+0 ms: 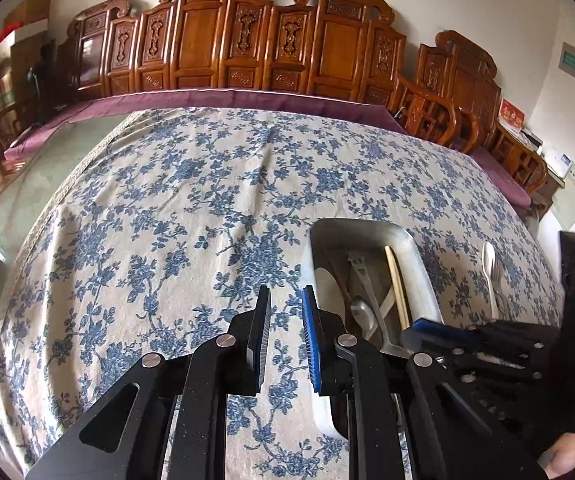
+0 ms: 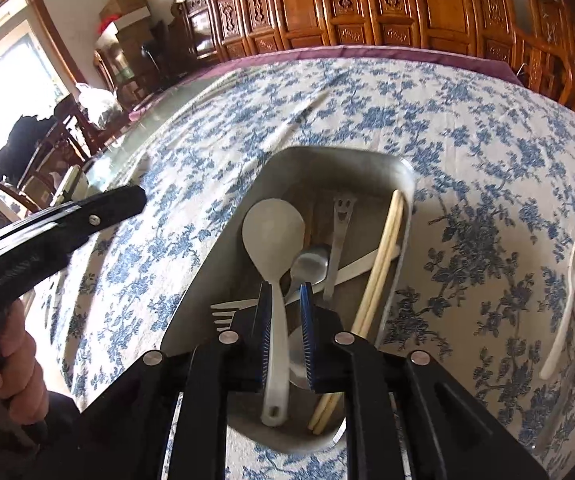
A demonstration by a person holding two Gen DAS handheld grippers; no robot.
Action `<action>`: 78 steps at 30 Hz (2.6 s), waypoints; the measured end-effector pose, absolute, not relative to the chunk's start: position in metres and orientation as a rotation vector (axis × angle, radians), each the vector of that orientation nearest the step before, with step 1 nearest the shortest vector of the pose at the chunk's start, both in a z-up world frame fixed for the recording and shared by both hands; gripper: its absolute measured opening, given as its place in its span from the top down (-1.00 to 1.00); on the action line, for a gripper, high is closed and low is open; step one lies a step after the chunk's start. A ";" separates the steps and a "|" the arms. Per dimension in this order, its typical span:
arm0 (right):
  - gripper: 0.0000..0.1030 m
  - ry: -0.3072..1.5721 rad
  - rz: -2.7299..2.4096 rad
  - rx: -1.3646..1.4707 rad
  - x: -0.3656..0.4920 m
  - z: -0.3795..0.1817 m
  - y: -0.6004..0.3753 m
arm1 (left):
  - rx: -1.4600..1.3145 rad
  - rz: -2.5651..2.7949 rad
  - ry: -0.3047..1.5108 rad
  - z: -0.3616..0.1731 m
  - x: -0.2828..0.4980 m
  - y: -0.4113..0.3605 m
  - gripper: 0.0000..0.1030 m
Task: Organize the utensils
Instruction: 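Lower the white plastic spoon into the tray and open the right gripper, then move the right gripper to the pile and grasp a metal fork, then grasp the white plastic spoon with the left gripper while the right gripper holds the metal fork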
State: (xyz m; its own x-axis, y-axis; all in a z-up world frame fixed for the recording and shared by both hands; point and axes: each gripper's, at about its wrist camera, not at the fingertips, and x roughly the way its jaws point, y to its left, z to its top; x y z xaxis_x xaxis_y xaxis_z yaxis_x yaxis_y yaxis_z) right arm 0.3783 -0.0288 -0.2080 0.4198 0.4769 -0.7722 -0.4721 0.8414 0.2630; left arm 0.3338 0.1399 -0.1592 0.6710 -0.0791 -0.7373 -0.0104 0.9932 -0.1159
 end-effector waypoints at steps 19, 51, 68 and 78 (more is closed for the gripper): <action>0.38 0.887 0.251 -0.062 0.351 -0.201 -0.223 | -0.036 -0.164 0.780 -0.143 0.314 0.050 -0.62; 0.73 1.018 0.264 -0.160 0.408 -0.271 -0.249 | 0.125 -0.285 0.829 -0.166 0.295 -0.060 -0.64; 0.84 1.019 0.209 -0.086 0.421 -0.270 -0.302 | 0.224 -0.299 0.935 -0.209 0.312 -0.108 -0.64; 0.84 1.009 0.244 -0.021 0.424 -0.264 -0.315 | 0.202 -0.321 0.980 -0.220 0.369 -0.142 -0.55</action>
